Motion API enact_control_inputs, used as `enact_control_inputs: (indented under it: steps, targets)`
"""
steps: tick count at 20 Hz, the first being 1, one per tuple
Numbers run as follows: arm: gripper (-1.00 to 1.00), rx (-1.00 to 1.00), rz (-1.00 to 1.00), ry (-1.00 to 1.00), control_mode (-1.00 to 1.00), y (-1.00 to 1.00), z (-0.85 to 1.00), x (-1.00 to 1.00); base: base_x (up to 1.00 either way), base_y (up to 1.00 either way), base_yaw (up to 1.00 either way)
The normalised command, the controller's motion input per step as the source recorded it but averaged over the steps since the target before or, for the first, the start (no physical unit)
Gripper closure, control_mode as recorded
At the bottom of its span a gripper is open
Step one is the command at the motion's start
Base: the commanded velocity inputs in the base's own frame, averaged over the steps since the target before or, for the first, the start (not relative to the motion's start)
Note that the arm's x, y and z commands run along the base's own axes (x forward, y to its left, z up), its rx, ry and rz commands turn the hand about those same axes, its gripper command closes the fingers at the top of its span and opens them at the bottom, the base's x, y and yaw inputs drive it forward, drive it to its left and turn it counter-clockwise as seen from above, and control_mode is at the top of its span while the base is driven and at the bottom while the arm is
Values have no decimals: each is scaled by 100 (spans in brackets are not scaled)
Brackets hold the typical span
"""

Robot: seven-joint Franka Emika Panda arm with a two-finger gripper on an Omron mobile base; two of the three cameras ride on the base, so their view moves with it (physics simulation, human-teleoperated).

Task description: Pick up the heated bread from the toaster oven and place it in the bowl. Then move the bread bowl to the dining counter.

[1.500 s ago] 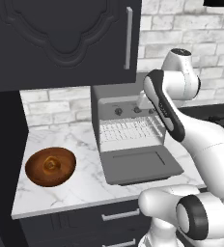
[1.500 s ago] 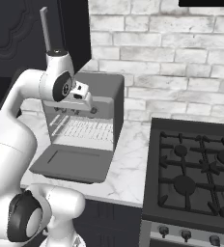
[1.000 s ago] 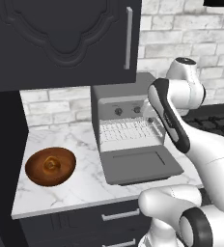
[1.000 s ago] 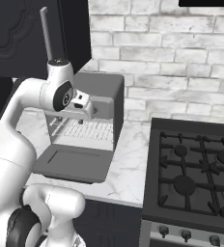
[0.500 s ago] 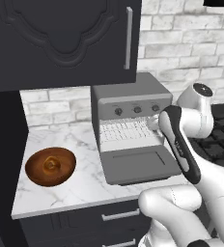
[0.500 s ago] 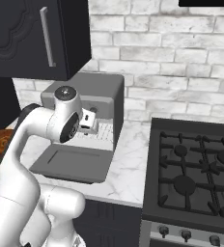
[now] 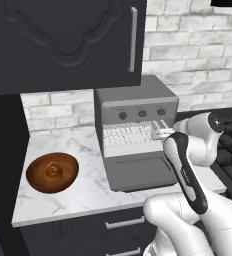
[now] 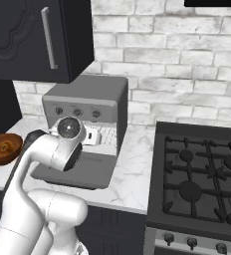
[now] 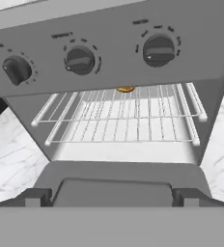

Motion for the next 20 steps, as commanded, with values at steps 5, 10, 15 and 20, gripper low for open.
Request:
enact_control_inputs:
  steps: [5, 10, 15, 20]
  targets:
    - [-100, 0, 0, -21, -100, 3, 0, 9, 0, 0, 0]
    - [-100, 0, 0, -16, -100, 0, 0, 6, 0, 0, 0]
    - [-100, 0, 0, -12, -100, 3, 2, 10, 0, 0, 0]
    - [-100, 0, 0, -3, -100, 11, 3, 23, 0, 0, 0]
